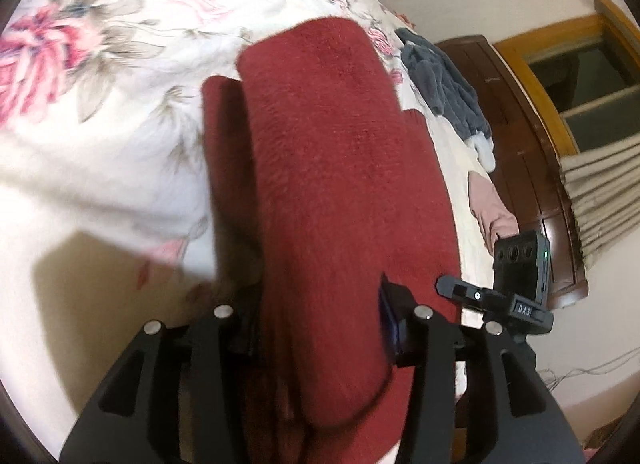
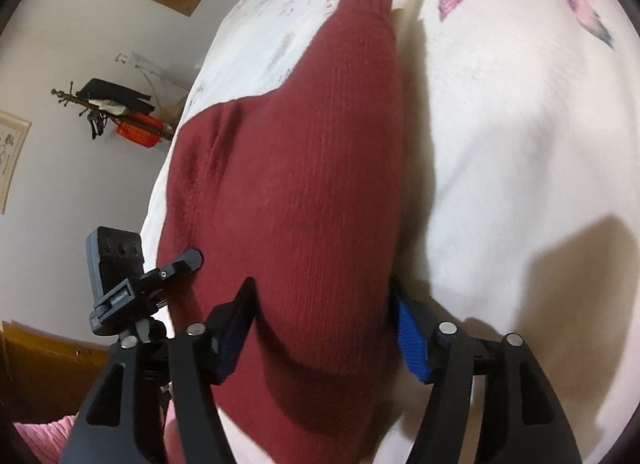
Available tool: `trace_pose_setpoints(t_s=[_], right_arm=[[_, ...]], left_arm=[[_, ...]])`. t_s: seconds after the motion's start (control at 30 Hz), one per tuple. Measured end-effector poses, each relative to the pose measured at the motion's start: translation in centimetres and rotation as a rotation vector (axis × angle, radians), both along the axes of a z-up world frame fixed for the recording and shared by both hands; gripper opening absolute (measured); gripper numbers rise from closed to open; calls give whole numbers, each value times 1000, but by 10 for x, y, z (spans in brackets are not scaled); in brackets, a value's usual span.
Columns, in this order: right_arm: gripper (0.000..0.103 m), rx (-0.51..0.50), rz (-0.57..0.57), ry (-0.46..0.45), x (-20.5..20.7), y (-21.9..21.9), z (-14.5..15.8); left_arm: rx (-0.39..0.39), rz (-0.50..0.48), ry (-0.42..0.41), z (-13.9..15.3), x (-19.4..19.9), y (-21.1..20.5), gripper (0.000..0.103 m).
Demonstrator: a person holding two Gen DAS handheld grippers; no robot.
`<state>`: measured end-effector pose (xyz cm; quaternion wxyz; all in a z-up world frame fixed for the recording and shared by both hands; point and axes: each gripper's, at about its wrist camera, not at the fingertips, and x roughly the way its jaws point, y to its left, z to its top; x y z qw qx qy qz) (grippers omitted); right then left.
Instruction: Fold small clothes
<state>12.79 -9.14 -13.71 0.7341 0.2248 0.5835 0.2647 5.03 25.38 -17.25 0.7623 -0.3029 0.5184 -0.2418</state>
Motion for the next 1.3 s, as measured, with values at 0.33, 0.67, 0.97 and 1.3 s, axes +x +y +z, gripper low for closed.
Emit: trace_pose_setpoints(t_s=[0.33,0.67,0.97,1.3], right_arm=[[71,50,-27,50,-61,-11,-11],[27,76,-17,74,-66,11,-7],[23,-99,-23,52,-79,-1,-5],[39,-117,-79,33,-86,-5,-9]], left_arm=[[169,2,-117,43,-77,18,47],[270,-8,-62,31,-90,6,46],[323,0,-33,22,-91,1,44],[388,-9,-33,28,-103,-5,46]])
